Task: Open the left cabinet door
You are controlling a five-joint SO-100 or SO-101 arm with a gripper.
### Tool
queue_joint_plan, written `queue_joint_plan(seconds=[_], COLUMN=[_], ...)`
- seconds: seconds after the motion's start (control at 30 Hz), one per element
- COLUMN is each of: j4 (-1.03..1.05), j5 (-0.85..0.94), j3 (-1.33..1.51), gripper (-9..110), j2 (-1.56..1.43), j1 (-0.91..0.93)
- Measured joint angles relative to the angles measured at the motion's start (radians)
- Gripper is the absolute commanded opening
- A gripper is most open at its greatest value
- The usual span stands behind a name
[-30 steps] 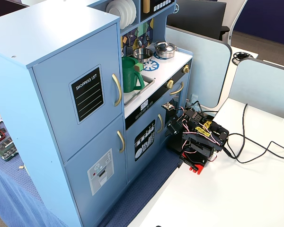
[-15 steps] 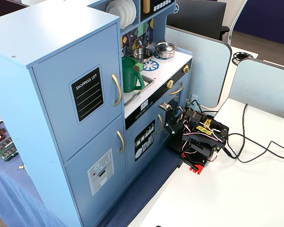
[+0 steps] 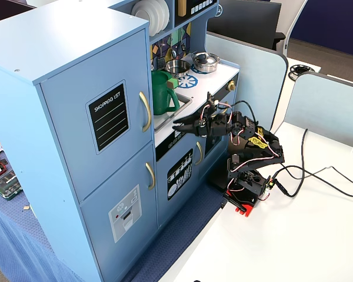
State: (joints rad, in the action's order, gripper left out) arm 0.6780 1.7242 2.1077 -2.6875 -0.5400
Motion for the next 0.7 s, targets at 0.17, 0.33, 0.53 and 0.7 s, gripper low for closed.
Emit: queue_joint_plan(seconds=[0.17,0.33,0.53,0.7], j4=[-0.091,-0.193,-0.267,-0.314], j5=[0.000,0.003,0.051,0.061], j3=[-0.144,-0.212,-0.221,-0.221], gripper=[5,11,14,14], j2=[0.117,0.206,0.267,0.301], j1=[-0.037,-0.069,-0.132,-0.156])
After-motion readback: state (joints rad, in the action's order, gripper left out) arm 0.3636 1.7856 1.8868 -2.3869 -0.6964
